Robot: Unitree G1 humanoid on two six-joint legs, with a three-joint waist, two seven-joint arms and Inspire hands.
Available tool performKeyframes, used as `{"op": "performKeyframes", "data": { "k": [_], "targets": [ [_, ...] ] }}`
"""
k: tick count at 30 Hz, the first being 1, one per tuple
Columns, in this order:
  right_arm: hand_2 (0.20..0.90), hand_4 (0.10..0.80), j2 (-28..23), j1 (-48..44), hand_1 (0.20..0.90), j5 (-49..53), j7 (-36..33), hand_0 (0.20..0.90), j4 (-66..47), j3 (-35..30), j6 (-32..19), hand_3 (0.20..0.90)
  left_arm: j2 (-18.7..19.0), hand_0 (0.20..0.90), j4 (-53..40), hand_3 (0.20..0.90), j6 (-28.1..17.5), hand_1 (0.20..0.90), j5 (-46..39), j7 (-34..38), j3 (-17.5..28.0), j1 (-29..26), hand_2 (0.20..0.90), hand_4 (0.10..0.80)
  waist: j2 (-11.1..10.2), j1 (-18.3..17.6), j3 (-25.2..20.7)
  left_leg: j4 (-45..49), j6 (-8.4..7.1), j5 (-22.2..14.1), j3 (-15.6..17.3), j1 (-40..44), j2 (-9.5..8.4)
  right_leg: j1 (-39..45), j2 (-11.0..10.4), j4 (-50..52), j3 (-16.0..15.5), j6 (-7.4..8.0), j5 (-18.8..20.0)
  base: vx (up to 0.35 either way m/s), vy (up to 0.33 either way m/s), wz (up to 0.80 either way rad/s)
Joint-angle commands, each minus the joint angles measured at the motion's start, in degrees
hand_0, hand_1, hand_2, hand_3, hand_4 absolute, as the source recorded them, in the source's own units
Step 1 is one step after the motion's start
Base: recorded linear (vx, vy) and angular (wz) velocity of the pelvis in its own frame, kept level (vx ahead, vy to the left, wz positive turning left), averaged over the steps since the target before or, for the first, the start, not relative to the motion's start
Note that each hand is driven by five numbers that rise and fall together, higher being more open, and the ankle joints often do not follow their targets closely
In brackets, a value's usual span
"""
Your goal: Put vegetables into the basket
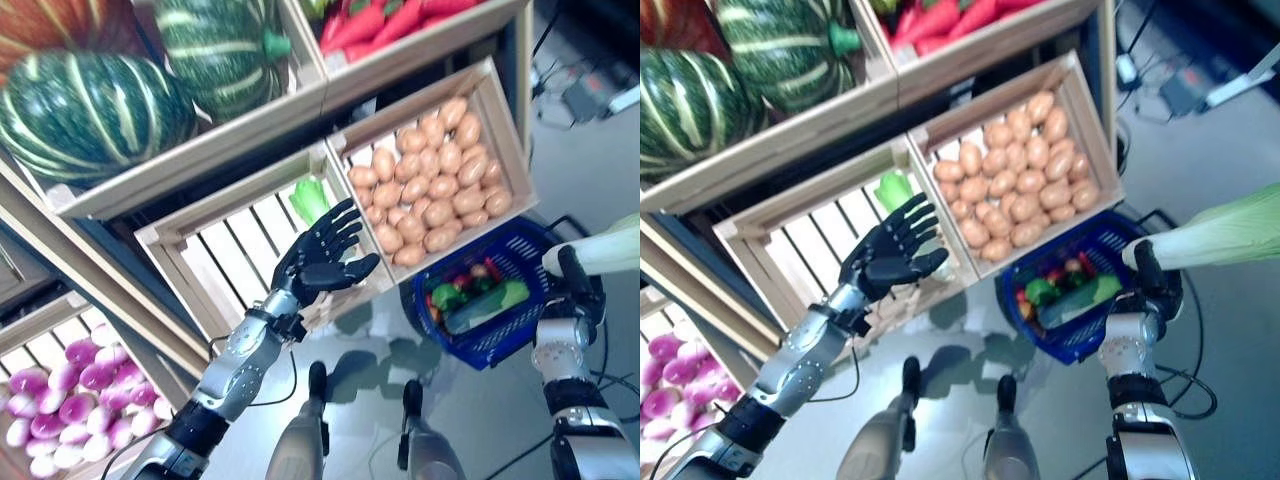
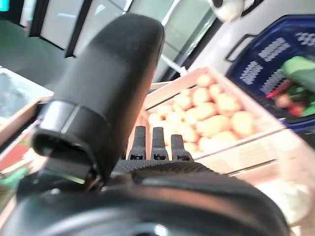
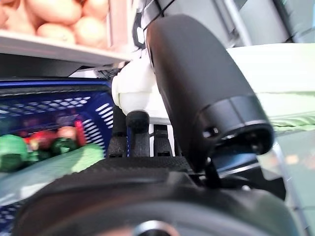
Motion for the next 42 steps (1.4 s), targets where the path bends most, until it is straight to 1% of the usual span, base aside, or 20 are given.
{"op": "performKeyframes", "data": {
  "k": [1, 3, 5, 8, 12, 13, 16, 17, 19, 24, 26, 28, 29, 33, 34, 35, 37, 39, 40, 42],
  "targets": [
    [0.3, 0.4, -6.5, -4.9, 0.3, 1.1, 5.1, 0.3, -1.8, -1.4, -6.2, 0.3, -1.4, 0.9, -4.0, 0.9, -8.5, 0.9, 1.5, -1.4, 0.9, -5.9, 0.9, 0.8, -0.7, 0.9, 0.3, 7.2, 2.02, -4.6, -2.2, -4.9, -1.96, -7.6, 0.5, 10.4, 1.3, -5.89, 0.8, -0.168, -0.039, 0.04],
    [0.3, 0.4, -6.8, -6.7, 0.3, 2.8, 6.5, 0.3, -0.8, -0.5, -5.1, 0.3, -1.8, 0.9, -3.8, 0.9, -9.1, 0.9, 1.1, -1.8, 0.2, -7.5, 0.9, 0.8, -0.3, 0.9, 2.3, 8.5, 2.06, -4.4, -2.6, -7.6, -2.49, -9.8, 0.4, 11.6, 0.7, -5.91, 0.7, -0.18, -0.045, 0.02],
    [0.3, 0.4, -7.0, -8.3, 0.3, 3.6, 7.5, 0.3, 0.3, 0.4, -3.7, 0.3, -2.1, 0.9, -3.9, 0.9, -9.6, 0.9, 1.5, -1.9, -0.3, -8.4, 0.9, 0.8, -0.2, 1.0, 3.2, 9.4, 2.27, -4.4, -2.7, -9.9, -2.97, -12.2, 0.7, 12.4, 0.3, -5.92, 0.7, -0.163, -0.045, 0.04],
    [0.3, 0.4, -6.9, -11.3, 0.3, 4.0, 7.7, 0.3, 1.8, 2.0, -1.5, 0.3, -2.9, 0.9, -3.3, 0.9, -10.8, 0.9, 2.3, -2.0, -0.5, -10.2, 0.9, 0.8, -0.1, 1.1, 3.2, 10.2, 2.48, -4.1, -2.5, -14.0, -3.42, -16.6, 1.3, 14.0, 0.0, -5.9, 0.7, -0.137, -0.046, 0.06],
    [0.3, 0.4, -7.2, -14.5, 0.3, 5.0, 9.2, 0.3, 4.0, 4.1, 0.3, 0.3, -2.8, 0.9, -3.5, 0.9, -13.5, 0.9, 2.5, -2.5, -0.6, -12.7, 0.9, 0.8, 0.1, 1.4, 3.2, 11.2, 2.62, -3.7, -1.8, -18.5, -4.11, -21.4, 1.6, 15.8, -0.5, -5.9, 0.5, -0.106, -0.03, 0.02],
    [0.3, 0.4, -7.2, -15.6, 0.3, 4.7, 9.6, 0.3, 4.9, 4.9, 1.5, 0.3, -2.8, 0.9, -3.6, 0.9, -14.7, 0.9, 2.6, -2.6, -0.5, -13.6, 0.9, 0.8, 0.3, 1.5, 3.2, 11.7, 2.66, -3.4, -1.9, -20.2, -4.58, -23.2, 1.6, 16.5, -0.4, -5.95, 0.6, -0.074, -0.018, 0.04],
    [0.3, 0.4, -7.2, -17.1, 0.3, 4.1, 10.4, 0.3, 6.7, 6.1, 3.3, 0.3, -2.2, 0.9, -5.2, 0.9, -17.3, 0.9, 2.8, -3.2, 0.6, -15.3, 0.9, 0.8, 0.5, 1.9, 3.2, 12.6, 2.66, -3.3, -1.6, -22.6, -5.27, -25.8, 1.3, 17.7, -0.6, -6.03, 0.6, -0.072, -0.012, 0.05],
    [0.3, 0.4, -7.2, -17.3, 0.3, 4.1, 10.5, 0.3, 7.0, 6.2, 3.2, 0.3, -2.2, 0.9, -5.3, 0.9, -17.3, 0.9, 2.8, -3.2, 0.7, -15.4, 0.9, 0.8, 0.5, 2.0, 3.2, 12.7, 2.67, -3.3, -1.6, -22.9, -5.36, -26.1, 1.3, 17.8, -0.6, -6.04, 0.6, -0.051, -0.009, 0.05],
    [0.3, 0.4, -6.9, -17.9, 0.3, 3.3, 11.3, 0.3, 8.3, 6.5, 4.7, 0.3, -2.1, 0.9, -6.5, 0.9, -18.4, 0.9, 2.5, -4.1, 1.4, -16.0, 0.9, 0.8, 0.6, 2.3, 3.2, 13.5, 2.66, -3.2, -1.9, -24.2, -5.75, -27.5, 1.1, 18.8, -0.6, -6.05, 0.6, -0.037, -0.007, 0.09],
    [0.3, 0.4, -7.2, -19.6, 0.3, 0.9, 12.0, 0.3, 11.1, 6.8, 7.9, 0.3, -2.3, 0.9, -8.0, 0.9, -18.7, 0.9, 3.0, -4.8, 2.3, -17.4, 0.9, 0.8, 0.6, 2.9, 3.2, 15.1, 2.89, -3.4, -2.6, -26.4, -6.34, -30.1, 1.0, 20.8, -0.3, -6.18, 0.2, -0.01, -0.005, 0.06],
    [0.3, 0.4, -7.7, -20.9, 0.3, 0.4, 12.4, 0.3, 13.4, 7.2, 13.4, 0.3, -2.0, 0.9, -7.4, 0.9, -18.9, 0.9, 1.8, -5.1, 2.9, -18.1, 0.9, 0.8, 0.4, 3.1, 3.2, 16.1, 2.93, -3.3, -3.0, -27.7, -6.52, -31.7, 1.2, 21.8, 0.0, -6.14, 0.4, 0.009, -0.006, 0.02],
    [0.3, 0.4, -8.7, -22.6, 0.3, 0.3, 12.5, 0.3, 16.9, 8.4, 17.4, 0.3, -2.1, 0.9, -7.8, 0.9, -19.1, 0.9, 1.0, -5.1, 3.0, -18.5, 0.9, 0.8, 0.4, 3.4, 3.2, 16.3, 2.99, -3.1, -2.8, -29.1, -6.4, -33.3, 1.4, 21.9, 0.2, -6.26, 0.6, 0.033, -0.024, 0.06],
    [0.3, 0.4, -8.8, -22.8, 0.3, 1.2, 12.5, 0.3, 17.5, 8.6, 17.6, 0.3, -2.1, 0.9, -7.9, 0.9, -19.0, 0.9, 0.8, -5.1, 3.0, -18.4, 0.9, 0.8, 0.4, 3.4, 3.2, 16.5, 2.98, -3.6, -2.7, -28.9, -6.41, -33.1, 1.5, 22.1, 0.2, -6.22, 0.2, 0.025, -0.04, 0.04],
    [0.3, 0.4, -8.7, -25.0, 0.3, 5.3, 12.0, 0.3, 20.2, 8.1, 18.0, 0.3, -1.8, 0.9, -7.8, 0.9, -19.2, 0.9, 1.5, -6.3, 2.7, -18.8, 0.9, 0.8, 0.3, 3.9, 3.2, 16.2, 3.17, -2.8, -2.9, -31.1, -6.5, -35.2, 1.9, 21.7, 0.1, -6.34, 1.1, 0.035, -0.087, 0.04],
    [0.3, 0.4, -8.7, -25.4, 0.3, 6.6, 11.7, 0.3, 20.4, 8.2, 18.1, 0.3, -1.8, 0.9, -7.9, 0.9, -19.1, 0.9, 1.3, -6.8, 2.6, -18.7, 0.9, 0.8, 0.4, 4.0, 3.2, 16.4, 3.14, -3.2, -2.9, -31.1, -6.56, -35.3, 1.9, 21.9, 0.0, -6.27, 0.7, 0.043, -0.064, 0.08],
    [0.3, 0.4, -9.0, -26.1, 0.3, 7.2, 11.7, 0.3, 20.6, 8.1, 18.6, 0.3, -1.6, 0.9, -7.9, 0.9, -19.3, 0.9, 0.7, -7.3, 2.6, -18.9, 0.9, 0.8, 0.5, 4.0, 3.2, 16.5, 3.15, -2.7, -3.0, -32.0, -6.62, -36.2, 1.9, 21.8, -0.1, -6.37, 1.3, 0.041, -0.053, 0.08],
    [0.3, 0.4, -9.0, -26.6, 0.3, 8.2, 10.1, 0.3, 20.6, 8.1, 20.3, 0.3, -1.5, 0.9, -8.3, 0.9, -19.6, 0.9, 0.3, -8.0, 2.8, -18.7, 0.9, 0.8, 0.7, 4.0, 3.2, 17.2, 3.19, -3.1, -2.9, -33.0, -6.68, -37.2, 1.8, 22.3, -0.2, -6.51, 1.1, 0.015, -0.035, 0.07],
    [0.3, 0.4, -8.7, -26.8, 0.3, 9.9, 10.2, 0.3, 21.0, 8.1, 22.0, 0.3, -1.5, 0.9, -8.9, 0.9, -19.7, 0.9, 0.3, -8.1, 2.8, -18.6, 0.9, 0.8, 0.9, 4.1, 3.2, 18.3, 3.36, -3.3, -3.0, -34.0, -6.9, -38.4, 1.7, 23.4, -0.2, -6.75, 0.8, 0.029, -0.018, 0.06],
    [0.3, 0.4, -8.5, -26.7, 0.3, 9.8, 9.8, 0.3, 21.0, 8.1, 23.0, 0.3, -1.6, 0.9, -8.8, 0.9, -19.6, 0.9, 0.5, -8.3, 3.0, -18.5, 0.9, 0.8, 1.0, 4.1, 3.2, 19.1, 3.42, -3.9, -3.1, -34.2, -6.98, -38.6, 1.7, 24.1, -0.1, -6.71, 0.4, 0.04, -0.015, 0.07],
    [0.3, 0.4, -8.6, -27.2, 0.3, 11.1, 9.7, 0.3, 21.7, 8.2, 23.0, 0.3, -1.8, 0.9, -9.3, 0.9, -19.0, 0.9, 0.7, -8.4, 3.1, -18.6, 0.9, 0.8, 1.1, 4.3, 3.2, 19.7, 3.44, -4.0, -3.3, -34.9, -7.17, -39.2, 1.5, 24.5, -0.2, -6.76, 0.4, 0.031, -0.016, 0.09]
  ]
}}
